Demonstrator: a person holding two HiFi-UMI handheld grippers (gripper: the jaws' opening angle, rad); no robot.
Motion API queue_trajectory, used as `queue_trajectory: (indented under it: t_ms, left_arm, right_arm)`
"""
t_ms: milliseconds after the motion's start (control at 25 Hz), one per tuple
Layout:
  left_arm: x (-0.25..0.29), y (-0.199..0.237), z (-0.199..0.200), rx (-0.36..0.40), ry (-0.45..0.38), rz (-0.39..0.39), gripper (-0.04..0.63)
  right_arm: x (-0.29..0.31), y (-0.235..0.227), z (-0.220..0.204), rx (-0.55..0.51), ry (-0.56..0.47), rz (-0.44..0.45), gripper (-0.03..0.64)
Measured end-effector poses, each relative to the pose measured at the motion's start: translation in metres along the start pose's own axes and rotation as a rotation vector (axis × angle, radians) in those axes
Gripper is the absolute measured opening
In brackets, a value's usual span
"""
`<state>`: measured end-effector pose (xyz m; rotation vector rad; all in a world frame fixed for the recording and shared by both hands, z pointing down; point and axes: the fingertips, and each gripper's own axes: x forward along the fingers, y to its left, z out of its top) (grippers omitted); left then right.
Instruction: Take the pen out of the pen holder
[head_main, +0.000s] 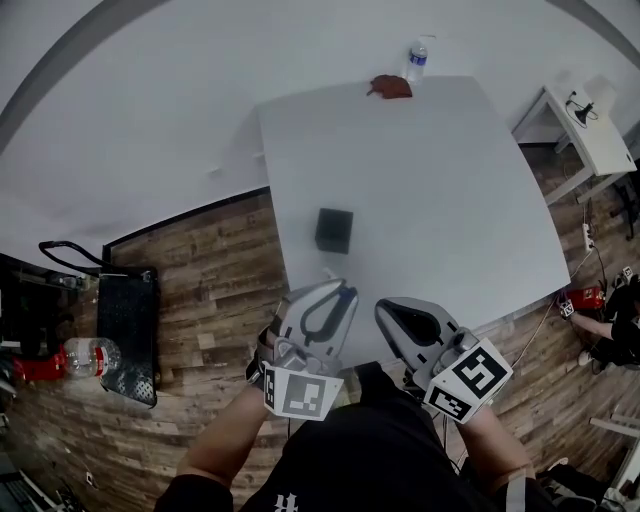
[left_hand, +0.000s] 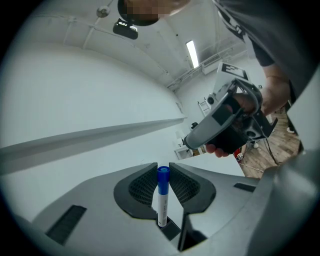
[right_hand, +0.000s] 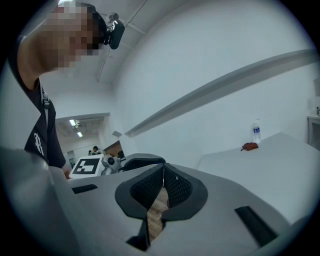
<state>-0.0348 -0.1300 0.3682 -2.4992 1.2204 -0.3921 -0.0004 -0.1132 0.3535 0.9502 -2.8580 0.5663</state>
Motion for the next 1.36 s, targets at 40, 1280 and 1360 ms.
queue_trajectory:
  t_ms: [40, 1280, 1360]
  left_arm:
    - [-0.005, -0.001, 0.005, 0.003, -0.006, -0.002, 0.074]
    - [-0.105, -0.028, 0.062, -0.037, -0.079, 0.034, 0.074]
    - [-0.106, -0.029, 0.064, -0.036, -0.081, 0.033, 0.074]
  right_arm:
    - [-0.001, 0.003, 0.001, -0.006, -0.004, -0.001, 0.015]
    - [-0.033, 0.081, 0.011, -0.159, -0.062, -0.015, 0.014]
    - [-0.035, 0.083, 0.011, -0.161, -0.063, -0.015, 0.014]
